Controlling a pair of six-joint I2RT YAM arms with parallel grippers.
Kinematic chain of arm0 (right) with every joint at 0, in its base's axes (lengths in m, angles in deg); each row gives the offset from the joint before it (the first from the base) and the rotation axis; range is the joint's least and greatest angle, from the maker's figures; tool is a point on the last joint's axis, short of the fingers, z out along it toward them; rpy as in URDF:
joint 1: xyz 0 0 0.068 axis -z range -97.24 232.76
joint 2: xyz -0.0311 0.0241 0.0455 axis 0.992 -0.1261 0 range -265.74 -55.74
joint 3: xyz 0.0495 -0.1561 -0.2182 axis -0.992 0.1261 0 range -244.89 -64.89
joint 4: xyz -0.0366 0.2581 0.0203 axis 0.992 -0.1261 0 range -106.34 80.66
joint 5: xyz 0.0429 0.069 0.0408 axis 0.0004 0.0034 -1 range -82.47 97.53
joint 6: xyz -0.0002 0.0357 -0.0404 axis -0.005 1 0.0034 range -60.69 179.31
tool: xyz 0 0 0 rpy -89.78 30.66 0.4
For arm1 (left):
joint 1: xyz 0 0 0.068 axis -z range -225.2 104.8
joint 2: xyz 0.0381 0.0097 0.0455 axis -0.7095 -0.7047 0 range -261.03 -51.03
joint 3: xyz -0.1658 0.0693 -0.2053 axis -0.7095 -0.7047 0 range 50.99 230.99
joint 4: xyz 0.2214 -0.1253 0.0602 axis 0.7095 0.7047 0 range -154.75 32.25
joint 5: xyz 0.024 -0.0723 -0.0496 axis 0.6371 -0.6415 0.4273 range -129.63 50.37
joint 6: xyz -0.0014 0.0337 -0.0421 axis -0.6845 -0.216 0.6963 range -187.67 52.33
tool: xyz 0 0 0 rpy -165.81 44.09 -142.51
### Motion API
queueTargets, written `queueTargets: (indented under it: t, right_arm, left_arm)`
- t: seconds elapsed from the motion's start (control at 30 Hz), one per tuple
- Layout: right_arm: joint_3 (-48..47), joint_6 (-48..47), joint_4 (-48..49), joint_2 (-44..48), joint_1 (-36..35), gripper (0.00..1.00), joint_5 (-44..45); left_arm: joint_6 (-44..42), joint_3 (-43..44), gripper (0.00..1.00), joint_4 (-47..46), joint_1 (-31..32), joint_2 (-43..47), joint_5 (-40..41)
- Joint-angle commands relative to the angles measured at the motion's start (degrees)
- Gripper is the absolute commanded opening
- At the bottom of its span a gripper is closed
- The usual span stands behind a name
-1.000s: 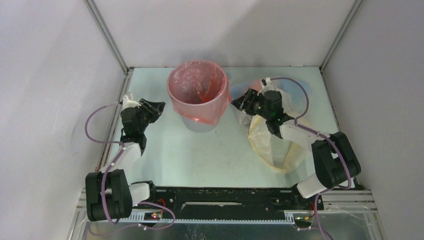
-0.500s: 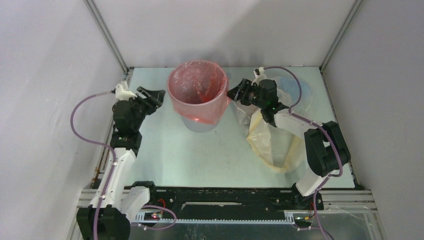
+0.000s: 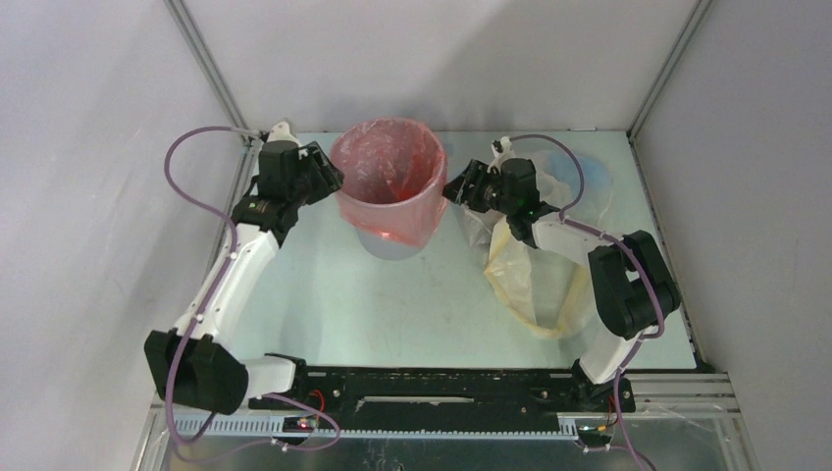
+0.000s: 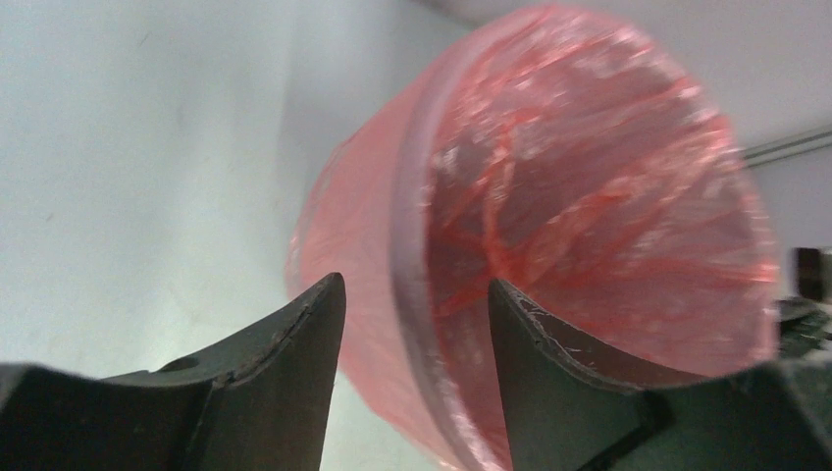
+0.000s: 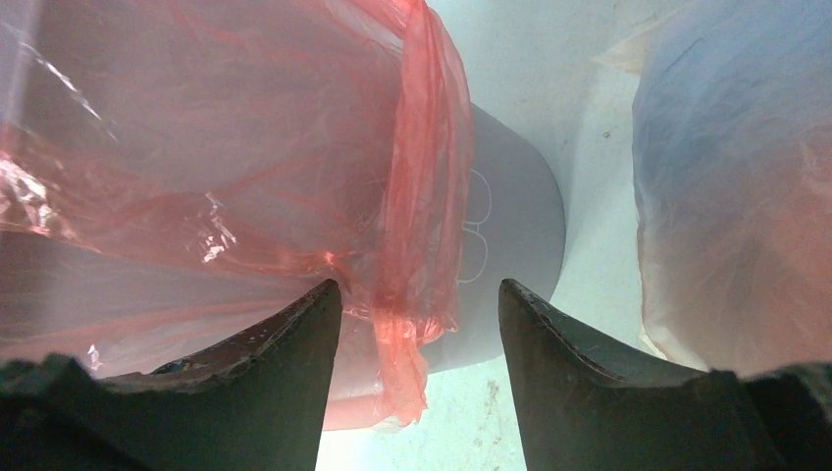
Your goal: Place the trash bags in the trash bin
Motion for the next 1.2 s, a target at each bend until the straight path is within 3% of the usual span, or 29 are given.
queueTargets:
  t: [0.0,0.1,0.17,0.37,0.57,0.87,1.17]
  right_arm:
    - [-2.27,-1.11,0.31,-0.64,-1.11,0.63,-0.05]
    - [-2.28,-1.43,-0.49,-0.52,-1.64,0.63,-0.09]
    - [-2.26,-1.97,-1.78,0.09,-2.16,0.63,0.18]
    - [-0.97,-4.3,-5.5,3.55,-4.42,0.65,1.9]
    - [5.02,0.93,-0.4,2.17,-5.89,0.64,0.95]
    - [5.96,6.13,3.5,-4.76,-10.73,0.64,0.29]
    - [10.17,1.41,-1.75,7.58,-8.56,0.75,5.45]
  left_arm:
    - [-4.63,4.44,0.57,7.52,0.71,-3.28,5.75]
    - [-7.4,6.78,0.4,9.2,0.68,-5.41,7.23]
    - [-10.47,9.4,0.23,10.99,0.63,-6.68,7.71]
    - [-18.7,18.42,0.02,17.31,0.64,-10.77,3.13]
    - [-22.7,24.36,0.0,19.59,0.69,-13.48,-0.17]
    - [-23.79,22.91,0.0,17.39,-0.7,-16.24,-3.5]
    - [-25.01,18.02,0.0,10.76,-1.76,-15.01,-9.9]
